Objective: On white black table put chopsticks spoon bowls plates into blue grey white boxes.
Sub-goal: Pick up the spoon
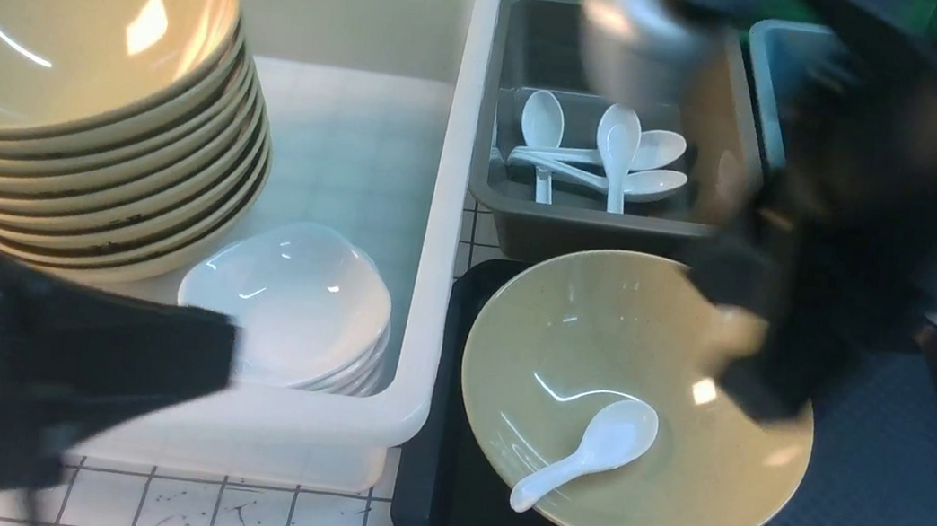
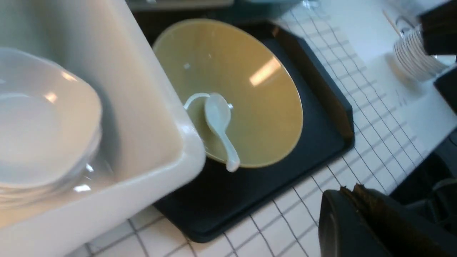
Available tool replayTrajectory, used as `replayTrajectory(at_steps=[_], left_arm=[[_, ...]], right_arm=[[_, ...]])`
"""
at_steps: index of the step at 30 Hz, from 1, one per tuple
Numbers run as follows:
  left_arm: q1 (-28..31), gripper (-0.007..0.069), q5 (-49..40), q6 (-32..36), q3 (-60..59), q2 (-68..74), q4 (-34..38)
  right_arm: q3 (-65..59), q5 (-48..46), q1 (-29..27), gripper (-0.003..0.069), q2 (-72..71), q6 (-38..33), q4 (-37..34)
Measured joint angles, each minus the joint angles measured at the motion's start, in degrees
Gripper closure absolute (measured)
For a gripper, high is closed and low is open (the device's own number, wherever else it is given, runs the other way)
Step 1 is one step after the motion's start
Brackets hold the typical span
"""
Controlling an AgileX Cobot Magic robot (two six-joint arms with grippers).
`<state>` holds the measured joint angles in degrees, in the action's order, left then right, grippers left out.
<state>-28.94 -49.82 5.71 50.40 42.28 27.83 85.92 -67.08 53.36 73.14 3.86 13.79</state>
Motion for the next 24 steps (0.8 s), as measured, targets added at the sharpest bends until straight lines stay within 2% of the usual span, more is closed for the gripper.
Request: replayTrajectory(at_steps=[3, 7, 11, 14, 18, 21, 24], left_arm=[[0.00, 0.0624, 1.25, 3.29, 0.00, 6.78, 4.96], [-0.22, 0.0624, 1.92, 5.71, 1.06, 15.12, 8.12], [-5.34, 0.0624, 1.97, 4.89, 6.25, 23.69, 8.17], [-10.49, 0.0624, 1.62, 0.73, 11.65, 28.49, 4.81], [-18.67, 0.0624, -3.47, -10.56, 20.77, 38.50, -5.68], [-22.60, 0.0624, -8.06, -15.95, 26.71, 46.42, -12.41], [-24.22, 0.0624, -10.69, -17.78, 31.41, 52.01, -15.22]], right_arm=[[-6.91, 0.00, -0.15, 0.0547, -8.21, 3.38, -0.06], [-13.86, 0.00, -0.15, 0.0547, -18.41, 7.02, -0.07], [-20.00, 0.00, -0.20, 0.0547, -29.70, 10.72, -0.07], [-22.90, 0.00, -0.20, 0.0547, -36.34, 11.75, -0.07], [-25.91, 0.00, -0.20, 0.0545, -44.24, 12.69, -1.17], [-26.49, 0.00, -0.20, 0.0544, -48.57, 12.69, -2.68], [-26.49, 0.00, -0.20, 0.0542, -52.04, 12.69, -3.15]])
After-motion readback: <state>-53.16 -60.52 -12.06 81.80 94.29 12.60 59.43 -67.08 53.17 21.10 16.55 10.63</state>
